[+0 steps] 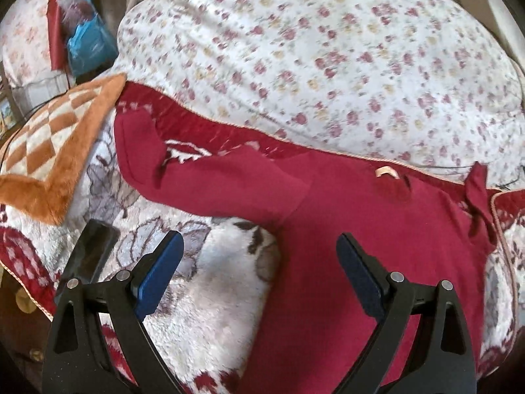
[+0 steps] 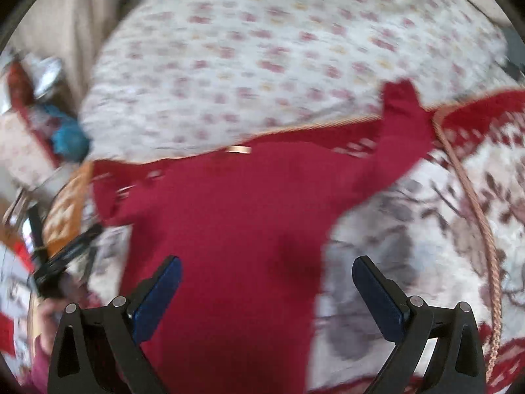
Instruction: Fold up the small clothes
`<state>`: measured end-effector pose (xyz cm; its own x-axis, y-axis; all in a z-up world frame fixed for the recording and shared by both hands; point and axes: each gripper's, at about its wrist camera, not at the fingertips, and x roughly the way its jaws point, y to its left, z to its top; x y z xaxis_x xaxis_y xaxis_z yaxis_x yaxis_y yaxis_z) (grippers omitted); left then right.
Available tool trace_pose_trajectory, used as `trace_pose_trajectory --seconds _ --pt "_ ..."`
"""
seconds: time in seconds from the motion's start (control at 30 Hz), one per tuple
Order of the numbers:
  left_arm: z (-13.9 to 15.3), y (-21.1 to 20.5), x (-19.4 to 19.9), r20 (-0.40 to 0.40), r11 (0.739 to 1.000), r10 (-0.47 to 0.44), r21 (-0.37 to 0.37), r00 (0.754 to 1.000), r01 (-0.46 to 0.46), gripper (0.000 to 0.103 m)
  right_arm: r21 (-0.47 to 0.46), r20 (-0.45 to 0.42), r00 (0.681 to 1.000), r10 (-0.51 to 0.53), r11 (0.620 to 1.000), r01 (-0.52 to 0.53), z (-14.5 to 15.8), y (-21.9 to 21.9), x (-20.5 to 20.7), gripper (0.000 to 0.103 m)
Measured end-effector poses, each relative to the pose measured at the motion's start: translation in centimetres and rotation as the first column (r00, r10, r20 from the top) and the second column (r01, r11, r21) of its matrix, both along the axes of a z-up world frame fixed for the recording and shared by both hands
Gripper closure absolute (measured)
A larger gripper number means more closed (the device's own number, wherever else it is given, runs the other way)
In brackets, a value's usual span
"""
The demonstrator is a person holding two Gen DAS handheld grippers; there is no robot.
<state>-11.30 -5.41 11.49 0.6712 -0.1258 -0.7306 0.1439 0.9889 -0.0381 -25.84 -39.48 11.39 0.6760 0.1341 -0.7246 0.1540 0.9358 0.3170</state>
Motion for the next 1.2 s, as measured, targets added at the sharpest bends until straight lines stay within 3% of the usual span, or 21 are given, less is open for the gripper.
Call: trace_pose_trajectory --seconds 0.23,0.37,0.53,0.67,0.97,1.2 --pt "1.7 -1.2 -0.6 0.034 1.0 -0.02 -0.008 0.999 0.02 0.009 0.094 0.081 0.991 0.106 0.989 -0.113 2.7 5.5 1.6 0.0" --pt "1.5 -2.1 0.3 0.028 1.0 -0.027 -0.013 0.999 0.027 0.009 0.031 0.14 0.985 0.102 0.994 -0.107 3.3 7.4 3.7 0.0" --pt "-0.5 -3.3 2.0 0.008 0.999 -0.032 -0.003 0.999 0.032 0.009 -0.144 0.105 0.992 0.07 0.988 -0.054 1.1 7.9 6.8 0.0" --pt "-2.5 -4.3 3.4 -0.015 0.999 -0.046 -0.007 0.999 0.046 0.009 -0.211 0.052 0.996 0.069 0.976 -0.057 -1.6 7.2 9.5 0.0" --pt "-5.7 -6.2 5.8 -0.046 0.997 -0.067 0.034 0.997 0.069 0.009 -0.223 -0.005 1.0 0.03 0.974 -0.031 -6.6 5.0 13.1 0.0" --pt "-6.7 -5.9 6.3 -0.072 0.998 -0.054 0.03 0.996 0.056 0.009 -0.233 -0.002 1.0 0.018 0.972 -0.018 -7.6 4.3 13.4 0.0"
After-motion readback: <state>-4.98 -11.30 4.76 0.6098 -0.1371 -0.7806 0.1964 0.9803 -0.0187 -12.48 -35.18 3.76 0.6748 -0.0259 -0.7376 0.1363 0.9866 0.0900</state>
